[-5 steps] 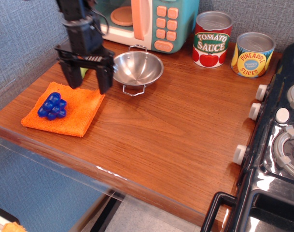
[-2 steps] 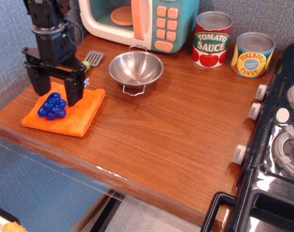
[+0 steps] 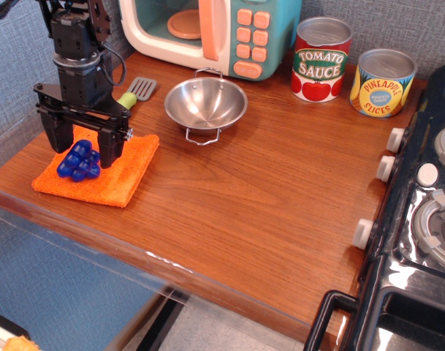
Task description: Move the grapes to the right of the colander
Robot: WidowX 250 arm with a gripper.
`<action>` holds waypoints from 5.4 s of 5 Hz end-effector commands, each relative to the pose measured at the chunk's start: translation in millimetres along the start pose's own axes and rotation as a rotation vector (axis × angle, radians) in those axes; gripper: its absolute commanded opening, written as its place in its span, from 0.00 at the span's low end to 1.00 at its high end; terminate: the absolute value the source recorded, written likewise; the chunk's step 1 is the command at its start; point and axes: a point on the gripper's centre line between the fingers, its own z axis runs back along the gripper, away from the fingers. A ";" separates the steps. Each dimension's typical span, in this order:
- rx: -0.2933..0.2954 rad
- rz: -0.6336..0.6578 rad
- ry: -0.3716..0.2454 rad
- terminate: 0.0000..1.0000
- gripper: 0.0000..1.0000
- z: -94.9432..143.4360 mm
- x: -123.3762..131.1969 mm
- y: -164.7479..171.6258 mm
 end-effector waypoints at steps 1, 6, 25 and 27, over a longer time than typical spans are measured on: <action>0.007 0.050 -0.023 0.00 1.00 0.5 7.8 11.1; -0.035 0.033 -0.111 0.00 0.00 36.6 3.8 0.2; -0.124 -0.057 -0.217 0.00 1.00 73.2 4.4 -21.9; -0.043 -0.080 -0.234 0.00 1.00 68.4 4.7 -20.9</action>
